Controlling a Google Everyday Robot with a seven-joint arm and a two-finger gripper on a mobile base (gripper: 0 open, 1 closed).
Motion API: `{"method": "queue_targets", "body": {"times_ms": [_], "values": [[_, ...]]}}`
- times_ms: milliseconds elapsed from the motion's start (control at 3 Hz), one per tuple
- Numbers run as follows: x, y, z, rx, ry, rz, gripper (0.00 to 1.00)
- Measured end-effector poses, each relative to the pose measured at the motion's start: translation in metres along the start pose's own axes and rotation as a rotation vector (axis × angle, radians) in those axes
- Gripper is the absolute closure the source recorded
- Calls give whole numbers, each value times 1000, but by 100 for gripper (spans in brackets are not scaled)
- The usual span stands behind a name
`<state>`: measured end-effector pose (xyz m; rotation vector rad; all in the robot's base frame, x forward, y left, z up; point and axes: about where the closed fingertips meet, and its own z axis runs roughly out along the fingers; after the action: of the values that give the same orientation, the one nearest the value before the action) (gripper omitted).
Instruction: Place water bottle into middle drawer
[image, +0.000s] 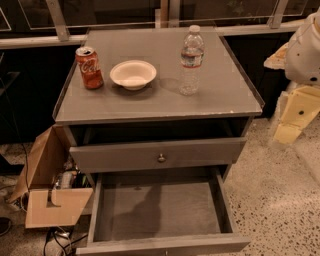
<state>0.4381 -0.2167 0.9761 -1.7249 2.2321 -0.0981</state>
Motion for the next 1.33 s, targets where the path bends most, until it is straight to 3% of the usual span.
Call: {"method": "queue_targets", "body": {"times_ms": [667, 1333], "values": [[-3, -8, 8, 17, -16, 29, 0], [-4, -32, 46, 53, -11, 114, 0]]}}
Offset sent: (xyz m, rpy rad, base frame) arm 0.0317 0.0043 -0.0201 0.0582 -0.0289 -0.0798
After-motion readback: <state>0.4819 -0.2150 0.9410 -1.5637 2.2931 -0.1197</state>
